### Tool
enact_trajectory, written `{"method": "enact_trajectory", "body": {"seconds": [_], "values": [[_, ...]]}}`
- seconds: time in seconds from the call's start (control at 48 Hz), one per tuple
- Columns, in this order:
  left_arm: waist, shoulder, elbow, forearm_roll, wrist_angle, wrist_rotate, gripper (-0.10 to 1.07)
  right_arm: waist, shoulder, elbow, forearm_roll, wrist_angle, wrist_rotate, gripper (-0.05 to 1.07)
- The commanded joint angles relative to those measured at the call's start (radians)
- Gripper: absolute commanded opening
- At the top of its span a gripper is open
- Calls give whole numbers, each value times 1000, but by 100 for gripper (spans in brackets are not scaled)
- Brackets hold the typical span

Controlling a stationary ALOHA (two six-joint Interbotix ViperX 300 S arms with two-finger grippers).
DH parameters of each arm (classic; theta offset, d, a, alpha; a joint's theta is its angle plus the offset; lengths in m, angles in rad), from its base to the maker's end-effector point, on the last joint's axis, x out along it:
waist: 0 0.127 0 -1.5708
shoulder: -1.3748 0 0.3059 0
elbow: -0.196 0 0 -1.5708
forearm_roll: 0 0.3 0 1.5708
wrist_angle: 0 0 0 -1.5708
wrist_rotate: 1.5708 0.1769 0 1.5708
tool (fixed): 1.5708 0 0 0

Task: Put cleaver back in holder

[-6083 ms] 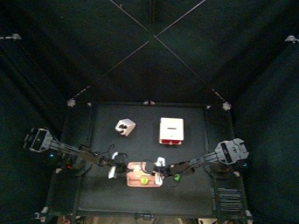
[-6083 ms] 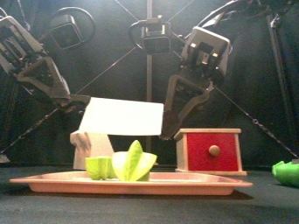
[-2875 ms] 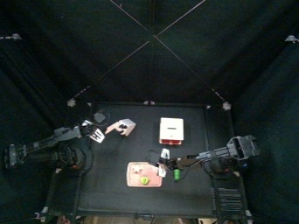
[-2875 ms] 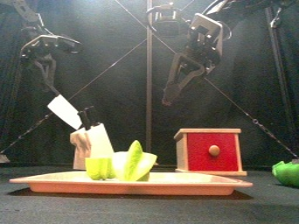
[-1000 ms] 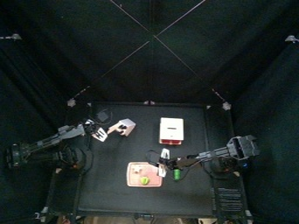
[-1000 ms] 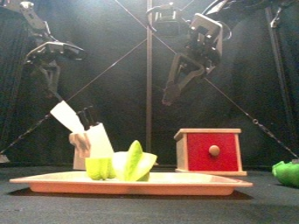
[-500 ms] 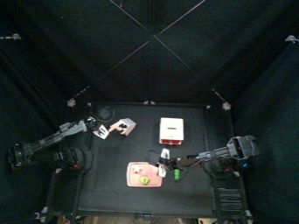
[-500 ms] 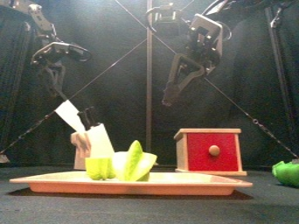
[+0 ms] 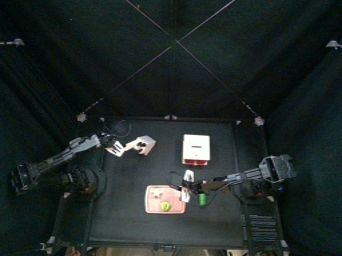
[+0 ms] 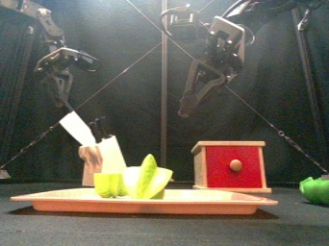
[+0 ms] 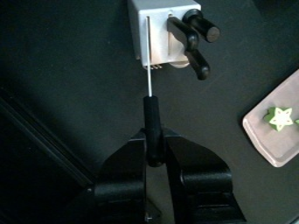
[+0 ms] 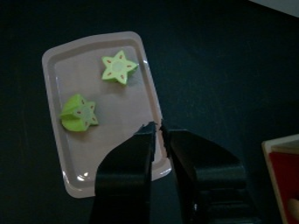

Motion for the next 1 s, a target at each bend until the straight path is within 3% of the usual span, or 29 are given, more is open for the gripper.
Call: {"method": "enact_trajectory", "body": {"seconds": [0.0, 0.667, 0.771, 0.979], "values": [[5, 23, -41, 3, -2, 0, 37, -5, -17, -18, -3, -6, -2, 57], [9, 178, -186, 11, 31, -3, 37, -26, -12, -31, 9, -11, 2, 57], [9, 204, -219, 14, 67, -2, 37, -69, -3, -49, 23, -49, 3, 57], [9, 230, -249, 25, 72, -5, 38, -229, 49, -94, 133, -190, 0, 56]]}}
